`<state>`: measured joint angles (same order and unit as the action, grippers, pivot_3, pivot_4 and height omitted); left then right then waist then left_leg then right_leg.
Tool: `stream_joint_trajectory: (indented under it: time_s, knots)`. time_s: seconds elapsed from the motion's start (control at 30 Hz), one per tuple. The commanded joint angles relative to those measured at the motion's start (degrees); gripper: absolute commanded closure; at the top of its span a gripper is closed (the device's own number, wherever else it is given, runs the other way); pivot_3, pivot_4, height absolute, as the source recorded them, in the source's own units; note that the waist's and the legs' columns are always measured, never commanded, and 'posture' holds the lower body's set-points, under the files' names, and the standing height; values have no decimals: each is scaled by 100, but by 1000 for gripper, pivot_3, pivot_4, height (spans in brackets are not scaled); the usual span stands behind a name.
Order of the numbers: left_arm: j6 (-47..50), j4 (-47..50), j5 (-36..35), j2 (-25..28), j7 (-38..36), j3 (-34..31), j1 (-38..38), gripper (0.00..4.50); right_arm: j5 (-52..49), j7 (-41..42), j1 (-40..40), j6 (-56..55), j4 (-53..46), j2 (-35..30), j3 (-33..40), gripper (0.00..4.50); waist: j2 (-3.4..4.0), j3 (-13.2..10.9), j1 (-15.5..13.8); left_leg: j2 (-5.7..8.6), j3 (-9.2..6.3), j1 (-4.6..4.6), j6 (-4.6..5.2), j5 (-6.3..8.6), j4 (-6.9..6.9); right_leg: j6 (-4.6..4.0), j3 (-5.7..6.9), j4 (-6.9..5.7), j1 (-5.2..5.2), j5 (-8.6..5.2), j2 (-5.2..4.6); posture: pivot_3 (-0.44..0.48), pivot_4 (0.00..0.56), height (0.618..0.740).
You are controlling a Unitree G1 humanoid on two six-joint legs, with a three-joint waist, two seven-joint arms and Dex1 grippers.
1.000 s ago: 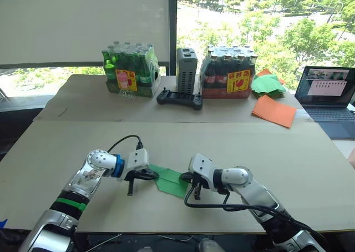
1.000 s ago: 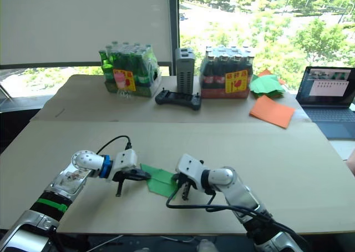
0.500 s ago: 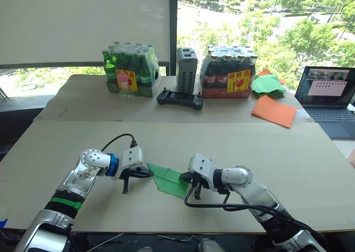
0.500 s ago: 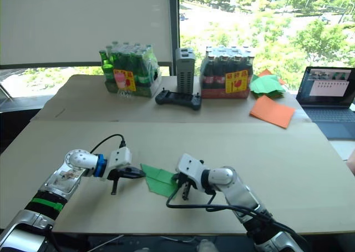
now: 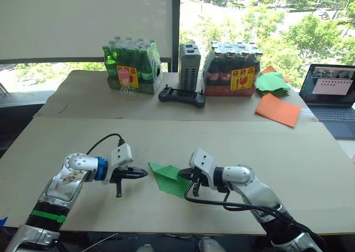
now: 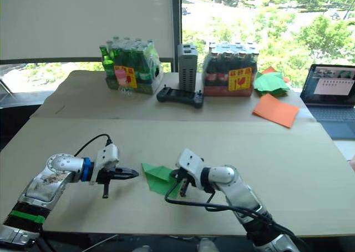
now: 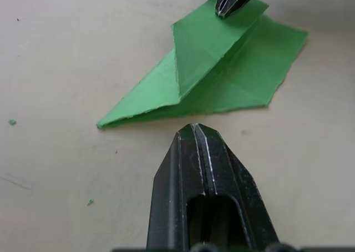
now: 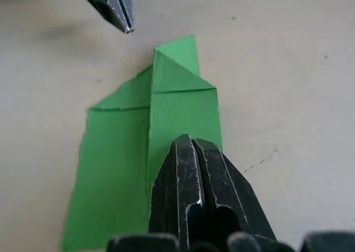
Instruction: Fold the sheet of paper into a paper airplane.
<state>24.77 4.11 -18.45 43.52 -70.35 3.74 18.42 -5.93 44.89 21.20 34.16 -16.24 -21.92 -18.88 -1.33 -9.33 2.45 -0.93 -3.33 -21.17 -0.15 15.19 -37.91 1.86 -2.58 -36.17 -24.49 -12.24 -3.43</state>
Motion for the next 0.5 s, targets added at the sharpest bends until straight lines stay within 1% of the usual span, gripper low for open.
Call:
stream_joint_trajectory:
  time_s: [0.03, 0.13, 0.23, 0.37, 0.5]
  knots:
    - [703, 588, -663, -26, 260, -481, -178, 4500, -607, -177, -112, 590, -960, 88, 587, 3201, 0, 0, -2, 0, 0, 0, 0, 0, 0, 1, 0, 1, 0, -1, 0, 0, 150, 740]
    - [922, 709, -868, -32, 391, -610, -317, 4500, -916, -345, -138, 948, -1242, 105, 912, 2217, 0, 0, -1, 1, -1, 4, 0, 0, 0, 2, 3, 2, 5, -1, -1, 0, 150, 740]
    - [967, 691, -929, -13, 466, -629, -366, 4500, -1003, -382, -184, 1033, -1210, 1, 930, 1177, -1, -1, 3, 0, -1, 6, 0, 0, 0, 1, 3, 1, 5, 0, 0, 0, 150, 740]
    - [1016, 736, -1042, -39, 568, -614, -371, 4500, -845, -407, -336, 897, -778, -198, 710, 1177, -1, -1, 5, 0, 0, 8, 0, 0, 0, 0, 3, 1, 6, 0, 1, 0, 150, 740]
    - [984, 773, -1034, -18, 616, -579, -387, 4500, -1000, -322, -449, 835, -573, -223, 727, 1177, -1, -1, 9, 1, 2, 6, 0, 0, 0, -1, 2, 3, 5, 0, 0, 0, 150, 740]
